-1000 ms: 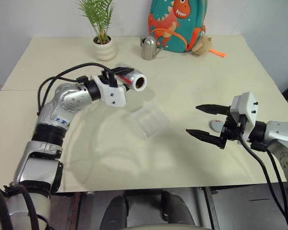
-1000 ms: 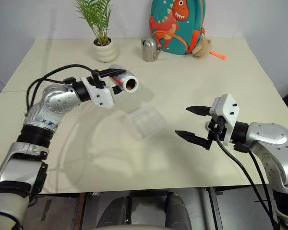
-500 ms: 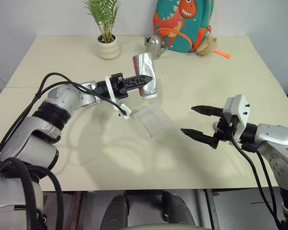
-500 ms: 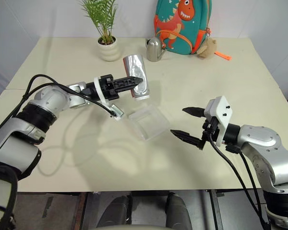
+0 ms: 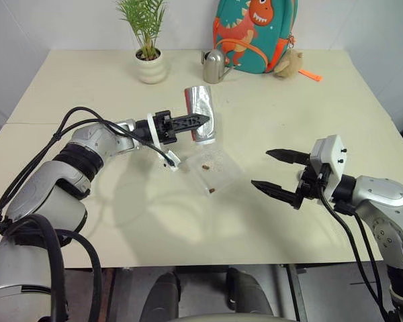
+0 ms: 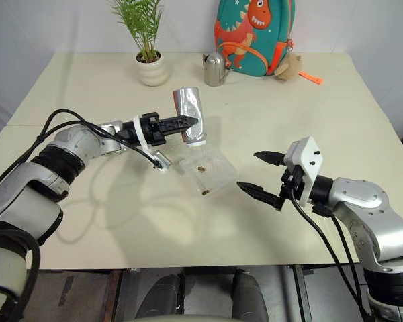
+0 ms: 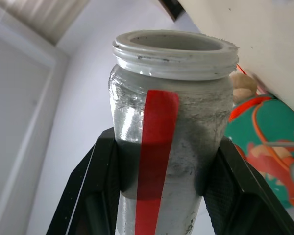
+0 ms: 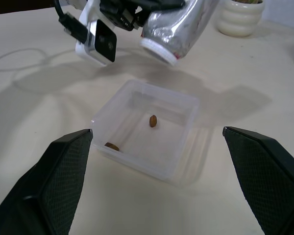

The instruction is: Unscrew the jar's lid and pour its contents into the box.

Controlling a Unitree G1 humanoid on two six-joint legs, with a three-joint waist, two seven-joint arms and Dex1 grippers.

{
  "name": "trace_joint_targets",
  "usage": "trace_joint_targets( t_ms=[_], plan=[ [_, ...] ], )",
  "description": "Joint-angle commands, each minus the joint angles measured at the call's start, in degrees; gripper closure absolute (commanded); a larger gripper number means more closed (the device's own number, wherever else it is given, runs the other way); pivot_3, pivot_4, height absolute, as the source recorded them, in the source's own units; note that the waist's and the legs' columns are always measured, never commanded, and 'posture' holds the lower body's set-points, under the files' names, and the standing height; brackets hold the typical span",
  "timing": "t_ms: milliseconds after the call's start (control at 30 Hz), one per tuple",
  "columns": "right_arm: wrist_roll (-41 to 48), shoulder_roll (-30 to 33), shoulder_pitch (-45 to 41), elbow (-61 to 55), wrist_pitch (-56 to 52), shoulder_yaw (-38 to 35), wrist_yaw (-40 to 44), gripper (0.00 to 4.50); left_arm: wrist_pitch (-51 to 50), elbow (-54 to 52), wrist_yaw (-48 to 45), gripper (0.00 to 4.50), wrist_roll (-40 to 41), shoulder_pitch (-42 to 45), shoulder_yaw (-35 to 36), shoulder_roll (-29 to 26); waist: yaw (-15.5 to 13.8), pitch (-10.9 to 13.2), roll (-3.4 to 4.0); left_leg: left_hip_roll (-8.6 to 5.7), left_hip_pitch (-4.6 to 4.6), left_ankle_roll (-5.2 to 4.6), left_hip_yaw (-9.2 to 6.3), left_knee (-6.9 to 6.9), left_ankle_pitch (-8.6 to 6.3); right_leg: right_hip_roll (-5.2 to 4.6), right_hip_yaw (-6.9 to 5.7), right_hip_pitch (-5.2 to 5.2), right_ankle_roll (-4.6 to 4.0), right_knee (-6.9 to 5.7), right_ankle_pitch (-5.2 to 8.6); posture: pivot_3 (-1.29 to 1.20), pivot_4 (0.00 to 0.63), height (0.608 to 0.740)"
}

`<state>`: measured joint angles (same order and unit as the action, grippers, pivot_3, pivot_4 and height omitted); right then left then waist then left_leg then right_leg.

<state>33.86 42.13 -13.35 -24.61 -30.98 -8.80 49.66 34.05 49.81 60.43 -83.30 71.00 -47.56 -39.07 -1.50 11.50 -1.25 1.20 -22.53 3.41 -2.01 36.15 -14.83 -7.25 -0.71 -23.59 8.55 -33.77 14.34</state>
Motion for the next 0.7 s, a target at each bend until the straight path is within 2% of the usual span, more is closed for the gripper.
trace_joint_targets(
  t_ms=[33,67,133,200,233,300,367,467,567,700],
  plan=[
    [0.21,-0.24,0.46,-1.38,1.51,-0.74,-0.08,0.02,12.66,2.33,-12.90,2.64,17.82,-0.33,8.39,-1.83,0.01,0.00,0.00,0.00,0.00,0.01,0.00,0.00,0.01,0.00,0.00,0.00,0.00,0.00,0.00,0.00,0.150,0.740],
    [0.29,-0.20,0.64,-1.42,1.55,-0.76,0.07,0.02,17.06,4.44,-22.43,2.64,27.40,-1.78,11.84,-1.50,0.10,0.00,0.00,0.00,0.00,0.03,0.02,0.00,0.02,-0.02,0.00,0.00,0.00,0.00,0.00,0.00,0.150,0.740],
    [0.37,0.01,0.83,-1.32,1.70,-0.61,0.55,0.02,18.64,3.69,-39.87,2.64,45.85,-6.05,18.58,-1.57,0.34,-0.01,0.02,0.01,0.07,0.12,0.12,0.00,0.07,-0.06,0.01,0.00,-0.03,-0.02,0.01,0.00,0.150,0.740],
    [0.39,0.14,0.75,-1.06,1.90,-0.35,0.95,0.02,10.19,-2.87,-60.48,2.64,66.64,-12.56,25.70,-0.90,0.69,-0.02,0.04,0.01,0.17,0.16,0.26,-0.01,0.09,-0.10,0.08,0.01,-0.06,-0.07,0.03,0.00,0.150,0.740],
    [0.31,0.16,0.32,-0.49,2.06,-0.11,1.31,0.02,2.64,-7.40,-69.37,2.64,76.48,-15.80,29.62,-0.09,0.93,-0.02,0.04,0.03,0.19,0.18,0.30,0.01,0.10,-0.10,0.10,0.01,-0.08,-0.12,0.04,0.00,0.150,0.740],
    [0.12,0.00,-0.14,0.21,2.35,0.39,1.83,0.02,-12.97,-17.43,-80.66,2.64,91.13,-21.91,36.00,0.55,1.39,-0.01,0.03,0.03,0.18,0.17,0.30,0.07,0.09,-0.09,0.13,0.02,-0.08,-0.20,0.04,0.00,0.150,0.740],
    [-0.09,-0.08,-0.50,0.54,2.64,1.11,2.38,0.02,-26.79,-26.21,-84.01,2.64,100.58,-27.24,41.63,0.61,1.67,-0.01,0.03,0.04,0.16,0.00,0.28,0.12,-0.01,-0.08,0.14,0.02,-0.07,-0.21,0.02,0.00,0.150,0.740],
    [-0.35,-0.22,-2.20,1.65,3.06,2.39,3.43,0.02,-41.60,-36.97,-82.71,2.64,109.95,-35.59,50.16,0.91,1.87,-0.02,0.03,0.04,0.22,-0.06,0.25,0.20,-0.04,-0.07,0.20,0.05,-0.07,-0.33,0.01,0.00,0.150,0.740],
    [-1.50,0.32,-4.27,3.79,4.26,3.65,5.43,0.02,-46.82,-42.98,-77.76,2.64,114.62,-43.55,59.24,3.25,2.02,-0.03,0.01,0.04,0.42,-0.07,0.28,0.23,-0.04,-0.05,0.29,0.16,-0.08,-0.40,0.01,0.00,0.150,0.740],
    [-2.12,0.53,-6.21,5.35,4.79,4.68,7.05,0.02,-47.93,-45.48,-74.66,2.64,112.30,-49.60,64.46,4.57,1.56,-0.09,-0.10,0.05,0.45,-0.04,0.23,0.28,-0.01,0.00,0.29,0.19,-0.13,-0.28,-0.01,0.00,0.150,0.740]
  ],
)
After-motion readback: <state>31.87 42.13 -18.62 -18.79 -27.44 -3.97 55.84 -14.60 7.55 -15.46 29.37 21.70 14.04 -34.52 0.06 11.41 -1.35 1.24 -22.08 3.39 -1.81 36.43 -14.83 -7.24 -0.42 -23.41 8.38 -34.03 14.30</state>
